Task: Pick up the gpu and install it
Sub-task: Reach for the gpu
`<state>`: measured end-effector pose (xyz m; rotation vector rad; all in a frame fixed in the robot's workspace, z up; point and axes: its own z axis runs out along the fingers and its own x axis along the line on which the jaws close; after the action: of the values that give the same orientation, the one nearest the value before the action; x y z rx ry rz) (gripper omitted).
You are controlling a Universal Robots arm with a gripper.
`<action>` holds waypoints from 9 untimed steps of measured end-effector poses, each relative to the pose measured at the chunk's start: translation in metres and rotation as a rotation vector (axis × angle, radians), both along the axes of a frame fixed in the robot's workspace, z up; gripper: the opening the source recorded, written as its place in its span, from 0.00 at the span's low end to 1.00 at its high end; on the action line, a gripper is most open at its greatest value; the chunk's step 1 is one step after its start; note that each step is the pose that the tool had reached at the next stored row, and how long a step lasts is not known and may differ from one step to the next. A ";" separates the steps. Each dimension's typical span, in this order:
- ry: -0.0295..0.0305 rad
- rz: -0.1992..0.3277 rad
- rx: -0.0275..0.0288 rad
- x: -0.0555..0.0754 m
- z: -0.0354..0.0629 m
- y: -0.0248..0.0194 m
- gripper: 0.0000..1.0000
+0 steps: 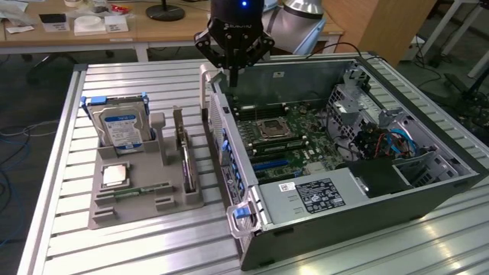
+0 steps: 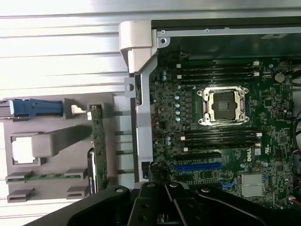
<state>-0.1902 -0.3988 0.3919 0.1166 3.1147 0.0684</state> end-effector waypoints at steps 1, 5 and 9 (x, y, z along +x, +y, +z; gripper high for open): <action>0.0000 0.000 -0.0001 -0.001 0.0000 0.0000 0.11; 0.0000 0.000 -0.0001 -0.005 0.0000 0.0000 0.11; 0.0000 0.000 -0.0001 -0.009 0.0000 0.0000 0.11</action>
<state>-0.1993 -0.3988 0.3919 0.1167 3.1147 0.0684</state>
